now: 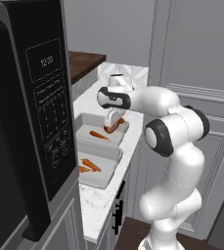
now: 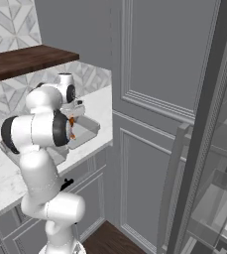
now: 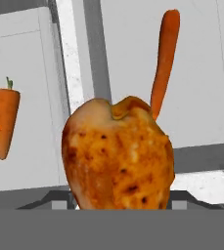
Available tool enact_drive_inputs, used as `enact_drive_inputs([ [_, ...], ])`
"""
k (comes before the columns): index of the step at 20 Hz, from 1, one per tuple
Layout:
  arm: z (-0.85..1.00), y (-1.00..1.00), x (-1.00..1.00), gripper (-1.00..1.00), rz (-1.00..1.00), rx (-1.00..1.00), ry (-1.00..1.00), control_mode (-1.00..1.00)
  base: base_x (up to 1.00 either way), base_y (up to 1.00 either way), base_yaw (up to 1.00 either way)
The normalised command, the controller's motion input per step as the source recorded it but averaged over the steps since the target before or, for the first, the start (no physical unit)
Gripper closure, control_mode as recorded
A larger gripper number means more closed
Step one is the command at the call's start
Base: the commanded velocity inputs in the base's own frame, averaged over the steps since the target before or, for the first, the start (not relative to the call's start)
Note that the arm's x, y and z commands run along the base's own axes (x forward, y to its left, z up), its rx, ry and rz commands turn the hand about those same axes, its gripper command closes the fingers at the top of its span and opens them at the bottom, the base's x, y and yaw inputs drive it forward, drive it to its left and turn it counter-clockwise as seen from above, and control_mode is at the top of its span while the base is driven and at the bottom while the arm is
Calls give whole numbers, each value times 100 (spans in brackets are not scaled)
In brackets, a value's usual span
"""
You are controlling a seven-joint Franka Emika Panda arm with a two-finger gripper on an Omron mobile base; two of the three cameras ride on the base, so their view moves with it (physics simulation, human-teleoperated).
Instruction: Place one carrot and one chicken drumstick in each tupperware on the nearby counter, to pack two identical lunches.
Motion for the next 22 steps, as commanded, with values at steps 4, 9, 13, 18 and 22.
enact_drive_inputs([
  [4,-51,26,73,100,1,0,0,-100,0,0,0],
  [9,-20,4,37,100,0,0,0,-100,0,0,0],
  [13,-38,6,52,100,0,0,-3,-100,0,0,0],
  [18,-60,4,35,100,0,-1,-1,-100,0,0,0],
  [22,-19,0,19,100,0,-1,-3,-100,0,0,0],
])
